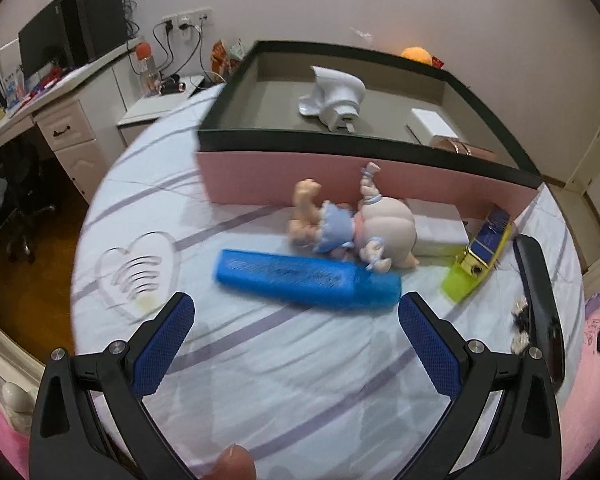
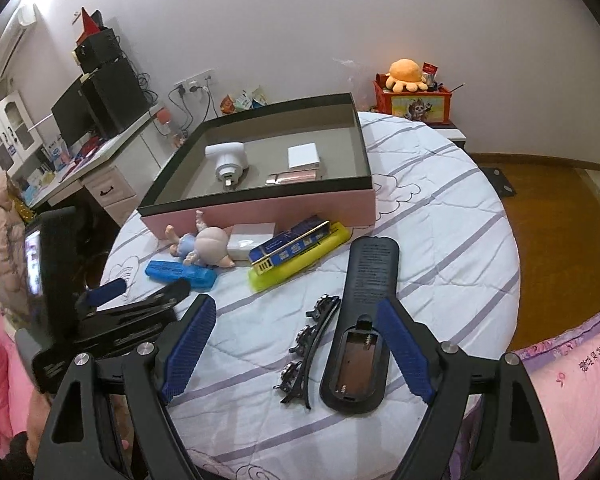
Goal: Organize rigid objects
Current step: 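Withdraw the right tool while the left tool approaches the blue highlighter, then close the left tool on the blue highlighter and lift it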
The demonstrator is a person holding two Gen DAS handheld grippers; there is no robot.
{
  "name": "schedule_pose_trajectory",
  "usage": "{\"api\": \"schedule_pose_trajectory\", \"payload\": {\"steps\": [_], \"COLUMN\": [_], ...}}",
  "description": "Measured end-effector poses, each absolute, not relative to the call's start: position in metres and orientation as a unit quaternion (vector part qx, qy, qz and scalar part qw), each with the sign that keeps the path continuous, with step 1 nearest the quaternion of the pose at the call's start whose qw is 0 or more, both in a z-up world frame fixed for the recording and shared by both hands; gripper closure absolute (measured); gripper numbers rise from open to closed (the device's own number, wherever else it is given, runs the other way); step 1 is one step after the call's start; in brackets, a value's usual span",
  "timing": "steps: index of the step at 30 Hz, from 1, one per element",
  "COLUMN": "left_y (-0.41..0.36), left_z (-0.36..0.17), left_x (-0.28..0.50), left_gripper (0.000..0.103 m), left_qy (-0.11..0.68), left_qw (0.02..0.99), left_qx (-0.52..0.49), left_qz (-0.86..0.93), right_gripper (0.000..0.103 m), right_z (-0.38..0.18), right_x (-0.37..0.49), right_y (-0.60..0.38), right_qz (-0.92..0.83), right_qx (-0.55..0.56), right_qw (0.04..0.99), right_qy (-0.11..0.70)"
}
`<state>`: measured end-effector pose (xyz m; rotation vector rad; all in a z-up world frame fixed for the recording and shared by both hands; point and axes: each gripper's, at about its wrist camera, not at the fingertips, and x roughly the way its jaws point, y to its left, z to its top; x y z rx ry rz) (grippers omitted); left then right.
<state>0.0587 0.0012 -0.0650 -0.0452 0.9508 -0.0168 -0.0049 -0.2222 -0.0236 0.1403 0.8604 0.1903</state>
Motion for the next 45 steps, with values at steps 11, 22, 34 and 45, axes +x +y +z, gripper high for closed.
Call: {"api": "schedule_pose_trajectory", "payload": {"steps": [11, 22, 34, 45], "left_y": [0.024, 0.062, 0.049, 0.038], "left_z": [-0.084, -0.075, -0.079, -0.071], "left_x": [0.061, 0.067, 0.086, 0.067], "left_gripper": [0.0, 0.0, 0.017, 0.05], "left_qy": [0.472, 0.462, 0.463, 0.474], "left_qw": [0.881, 0.887, 0.875, 0.865], "left_qx": [-0.021, -0.013, 0.079, 0.068], "left_qz": [0.03, 0.016, -0.116, -0.15], "right_gripper": [0.018, 0.019, 0.019, 0.019], "right_z": [-0.038, -0.042, -0.039, -0.04], "right_x": [0.01, 0.014, 0.009, 0.008], "right_y": [-0.219, -0.206, -0.205, -0.2], "right_qz": [0.099, 0.111, 0.105, 0.108], "right_qx": [0.064, 0.06, 0.058, 0.056], "right_qw": [0.892, 0.888, 0.89, 0.888], "right_qy": [0.435, 0.441, 0.439, 0.443]}}
